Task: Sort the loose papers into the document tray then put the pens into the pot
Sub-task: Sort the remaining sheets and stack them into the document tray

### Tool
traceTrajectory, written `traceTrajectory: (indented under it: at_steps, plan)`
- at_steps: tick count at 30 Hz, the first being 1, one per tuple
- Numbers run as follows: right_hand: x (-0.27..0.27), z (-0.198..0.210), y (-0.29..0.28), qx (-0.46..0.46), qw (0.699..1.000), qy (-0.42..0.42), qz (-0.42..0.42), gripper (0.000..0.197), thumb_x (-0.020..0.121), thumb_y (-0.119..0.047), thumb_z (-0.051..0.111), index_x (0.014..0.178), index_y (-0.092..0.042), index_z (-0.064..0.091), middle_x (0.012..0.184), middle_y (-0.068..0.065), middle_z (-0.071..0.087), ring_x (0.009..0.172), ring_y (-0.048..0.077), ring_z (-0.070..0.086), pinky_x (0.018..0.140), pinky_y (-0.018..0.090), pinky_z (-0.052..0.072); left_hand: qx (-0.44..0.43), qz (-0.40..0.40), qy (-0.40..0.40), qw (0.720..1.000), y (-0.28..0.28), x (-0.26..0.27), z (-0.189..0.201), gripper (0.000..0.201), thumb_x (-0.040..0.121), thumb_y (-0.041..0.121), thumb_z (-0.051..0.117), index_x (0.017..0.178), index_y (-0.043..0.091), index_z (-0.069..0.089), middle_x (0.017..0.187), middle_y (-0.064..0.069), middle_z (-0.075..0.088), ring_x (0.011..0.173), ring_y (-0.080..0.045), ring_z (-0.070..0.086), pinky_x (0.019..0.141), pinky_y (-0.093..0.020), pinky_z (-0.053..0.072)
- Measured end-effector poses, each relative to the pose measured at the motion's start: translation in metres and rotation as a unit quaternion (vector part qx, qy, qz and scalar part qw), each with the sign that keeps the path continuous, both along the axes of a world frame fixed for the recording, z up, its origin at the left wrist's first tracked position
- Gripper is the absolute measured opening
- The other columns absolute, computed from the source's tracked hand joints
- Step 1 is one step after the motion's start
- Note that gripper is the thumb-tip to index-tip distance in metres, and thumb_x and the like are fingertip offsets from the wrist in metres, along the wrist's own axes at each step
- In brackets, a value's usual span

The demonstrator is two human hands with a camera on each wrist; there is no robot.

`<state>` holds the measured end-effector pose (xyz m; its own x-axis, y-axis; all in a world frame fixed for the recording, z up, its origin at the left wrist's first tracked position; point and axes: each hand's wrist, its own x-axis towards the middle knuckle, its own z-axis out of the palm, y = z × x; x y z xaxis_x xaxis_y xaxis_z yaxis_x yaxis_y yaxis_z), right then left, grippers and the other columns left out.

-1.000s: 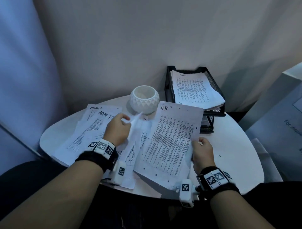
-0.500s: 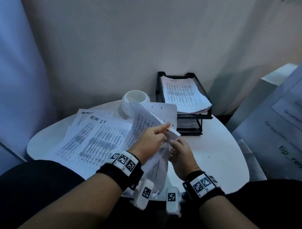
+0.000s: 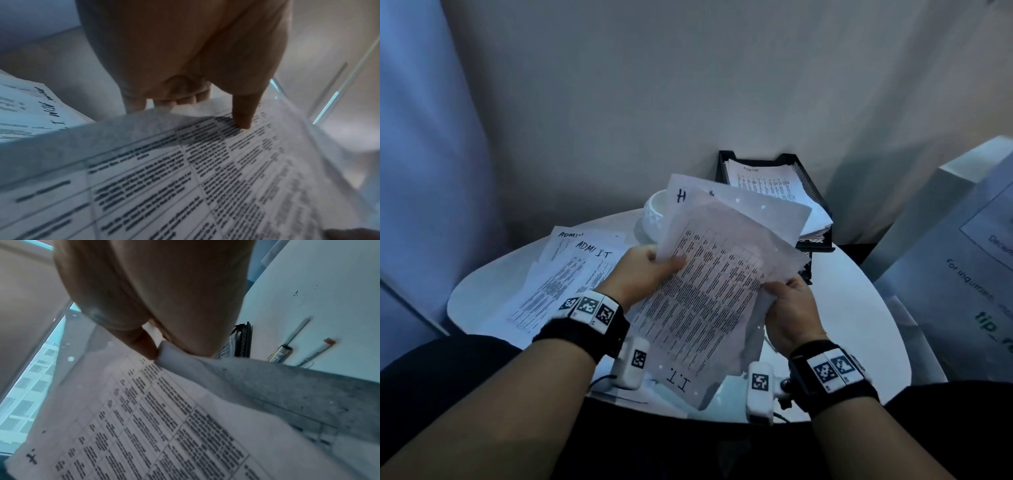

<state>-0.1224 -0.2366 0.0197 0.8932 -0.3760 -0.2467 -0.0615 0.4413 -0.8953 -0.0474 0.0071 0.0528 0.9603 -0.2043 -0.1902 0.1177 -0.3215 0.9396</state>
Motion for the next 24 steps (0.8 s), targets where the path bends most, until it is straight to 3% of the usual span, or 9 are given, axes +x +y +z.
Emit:
traceTrajectory:
  at_steps: [2,5,8,13,17,19,21,24]
  plan:
    - [0.006,0.004,-0.001,0.008,1.0,0.001,-0.015,0.036,0.092,0.016,0.04,0.109,-0.004,0.066,0.098,0.019,0.076,0.084,0.034,0.074,0.078,0.05,0.062,-0.001,-0.002,-0.019,1.0,-0.006,-0.001,0.004,0.019,0.095,0.031,0.073,0.099,0.012,0.076,0.094,-0.006,0.08,0.09,-0.028,0.076,0.087,-0.049,0.061]
    - [0.016,0.004,0.005,-0.003,1.0,0.012,-0.017,0.026,0.099,0.006,0.046,0.114,-0.007,0.063,0.098,0.017,0.073,0.082,0.031,0.067,0.07,0.04,0.055,0.001,0.047,-0.071,0.996,0.002,0.005,0.016,0.031,0.097,0.031,0.07,0.087,0.002,0.074,0.077,-0.007,0.072,0.069,-0.024,0.066,0.066,-0.036,0.055]
    - [0.026,-0.002,0.018,0.009,0.999,0.041,0.006,0.02,0.101,0.0,0.051,0.117,-0.009,0.058,0.102,0.017,0.07,0.084,0.027,0.066,0.074,0.042,0.053,0.008,0.098,-0.121,0.988,0.032,0.022,0.034,0.034,0.097,0.037,0.066,0.094,0.004,0.075,0.085,-0.014,0.075,0.074,-0.023,0.064,0.07,-0.043,0.057]
    - [0.047,-0.028,0.057,-0.036,0.988,0.14,0.055,0.02,0.102,-0.002,0.045,0.116,-0.008,0.058,0.105,0.019,0.067,0.079,0.027,0.065,0.066,0.037,0.053,0.064,0.167,-0.149,0.973,0.099,0.044,0.044,0.038,0.092,0.049,0.065,0.088,0.012,0.076,0.086,-0.007,0.078,0.076,-0.024,0.071,0.079,-0.051,0.059]
    - [0.062,-0.053,0.098,-0.074,0.969,0.202,0.121,0.017,0.102,-0.007,0.05,0.115,-0.006,0.06,0.11,0.017,0.067,0.095,0.031,0.067,0.078,0.041,0.057,0.105,0.203,-0.169,0.959,0.132,0.055,0.039,0.04,0.1,0.044,0.061,0.088,0.007,0.07,0.077,-0.01,0.068,0.069,-0.025,0.06,0.066,-0.042,0.052]
    - [0.066,-0.062,0.117,-0.085,0.96,0.221,0.148,0.01,0.098,-0.004,0.051,0.1,-0.007,0.06,0.096,0.014,0.062,0.087,0.03,0.063,0.071,0.038,0.053,0.116,0.208,-0.192,0.952,0.144,0.063,0.039,0.045,0.101,0.044,0.058,0.076,0.007,0.061,0.065,-0.003,0.057,0.06,-0.024,0.053,0.059,-0.04,0.045]
    - [0.069,-0.071,0.135,-0.084,0.954,0.241,0.157,0.016,0.09,0.002,0.049,0.087,-0.013,0.054,0.079,0.011,0.045,0.07,0.025,0.048,0.06,0.033,0.04,0.127,0.206,-0.201,0.949,0.155,0.071,0.037,0.048,0.101,0.044,0.055,0.068,0.009,0.053,0.057,0.001,0.047,0.053,-0.025,0.044,0.056,-0.037,0.038]
    - [0.073,-0.083,0.157,-0.098,0.947,0.266,0.151,0.024,0.085,0.007,0.044,0.077,-0.017,0.043,0.062,0.004,0.032,0.052,0.017,0.033,0.058,0.031,0.021,0.127,0.205,-0.198,0.95,0.165,0.078,0.037,0.047,0.101,0.043,0.052,0.069,0.009,0.051,0.057,0.001,0.044,0.053,-0.025,0.043,0.055,-0.035,0.038]
